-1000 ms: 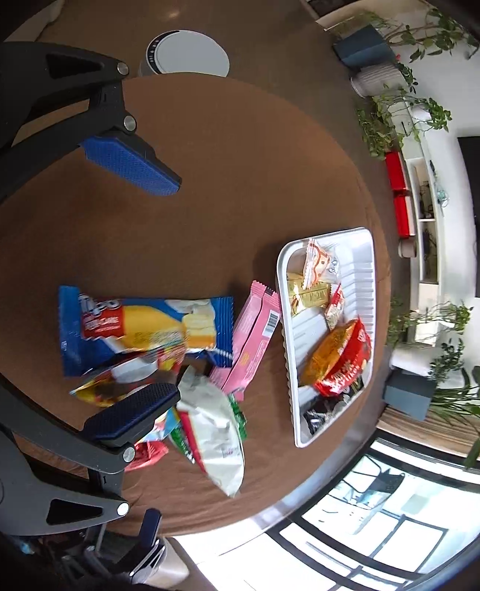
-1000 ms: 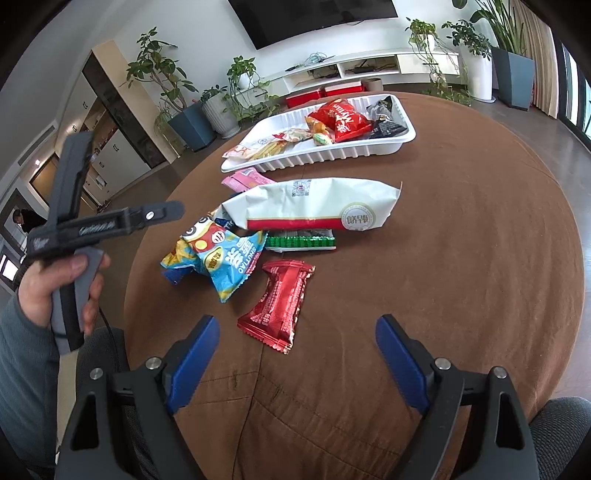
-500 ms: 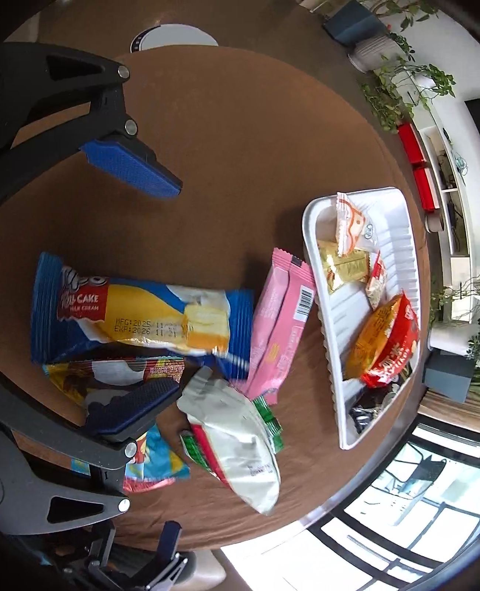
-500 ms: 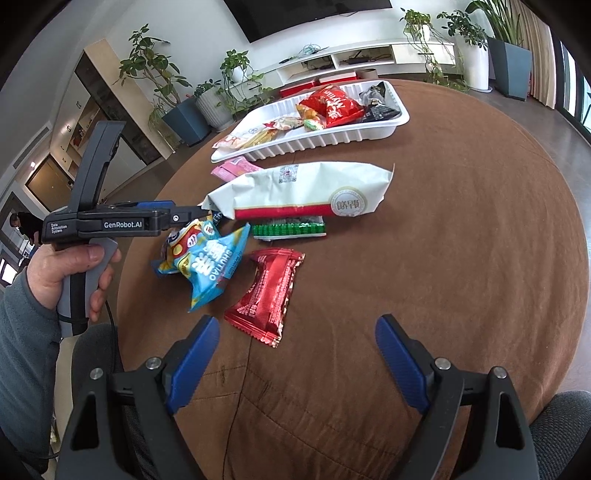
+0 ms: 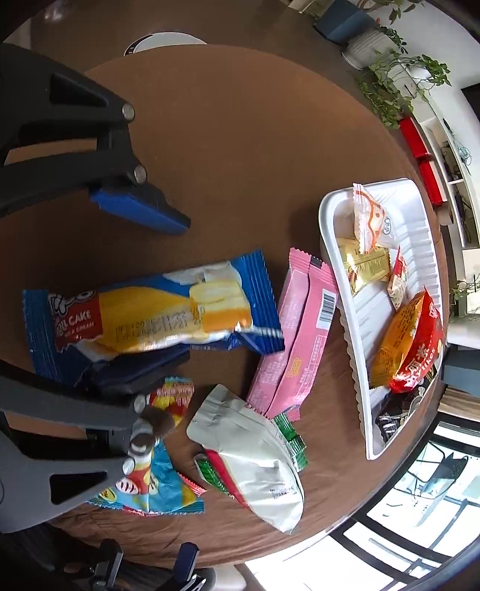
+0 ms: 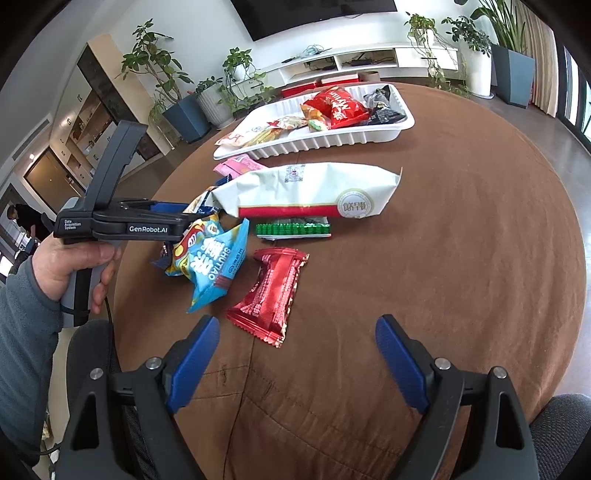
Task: Organize snacks
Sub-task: 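Grasp the blue Lipo cake with the left tool while the right tool grasps the red bar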
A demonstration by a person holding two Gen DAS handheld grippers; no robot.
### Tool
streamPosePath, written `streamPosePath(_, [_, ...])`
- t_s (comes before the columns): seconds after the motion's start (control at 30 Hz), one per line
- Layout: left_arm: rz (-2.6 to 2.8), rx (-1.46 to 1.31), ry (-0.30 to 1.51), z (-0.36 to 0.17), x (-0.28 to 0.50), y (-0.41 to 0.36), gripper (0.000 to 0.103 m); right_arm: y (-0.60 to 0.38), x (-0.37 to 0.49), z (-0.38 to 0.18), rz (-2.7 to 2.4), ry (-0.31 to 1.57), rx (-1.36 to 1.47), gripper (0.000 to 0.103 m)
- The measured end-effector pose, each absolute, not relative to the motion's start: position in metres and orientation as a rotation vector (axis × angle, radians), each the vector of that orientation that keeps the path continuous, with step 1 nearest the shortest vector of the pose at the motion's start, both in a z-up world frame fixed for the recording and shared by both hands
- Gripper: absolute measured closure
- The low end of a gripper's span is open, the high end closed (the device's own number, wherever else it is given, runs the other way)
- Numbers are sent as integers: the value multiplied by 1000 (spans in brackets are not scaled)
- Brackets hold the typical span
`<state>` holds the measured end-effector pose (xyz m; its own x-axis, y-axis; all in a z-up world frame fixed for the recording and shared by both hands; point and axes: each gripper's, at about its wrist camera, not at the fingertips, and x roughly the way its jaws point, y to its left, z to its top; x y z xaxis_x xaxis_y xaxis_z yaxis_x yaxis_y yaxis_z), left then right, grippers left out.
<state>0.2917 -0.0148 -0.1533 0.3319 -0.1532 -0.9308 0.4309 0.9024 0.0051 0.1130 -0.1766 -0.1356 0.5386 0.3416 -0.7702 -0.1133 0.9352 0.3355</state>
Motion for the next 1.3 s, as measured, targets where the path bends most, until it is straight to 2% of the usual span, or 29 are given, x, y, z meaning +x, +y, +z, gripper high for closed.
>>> streamPosePath(0.03, [-395, 275, 1168, -152, 291, -16, 67, -176, 114, -135, 273, 966, 256, 14])
streamPosePath(0.07, [-395, 280, 1165, -151, 289, -17, 73, -175, 115, -135, 271, 967, 253, 15])
streamPosePath(0.23, [-412, 272, 1149, -151, 281, -17, 77, -166, 121, -132, 274, 969, 230, 17])
streamPosePath(0.63, [-374, 106, 1084, -134, 241, 32, 78, -147, 144, -144, 268, 1045, 187, 29])
streamPosePath(0.87, [-379, 43, 1063, -126, 212, 46, 78, -130, 154, -147, 247, 1053, 82, 29])
streamPosePath(1.17, [-406, 23, 1052, -123, 196, 36, 78, -111, 152, -150, 213, 1051, -105, 43])
streamPosePath(1.23, [-410, 21, 1056, -125, 195, 33, 78, -112, 152, -149, 217, 1053, -115, 54])
streamPosePath(1.3, [-416, 20, 1058, -126, 192, 31, 78, -112, 152, -148, 227, 1057, -119, 57])
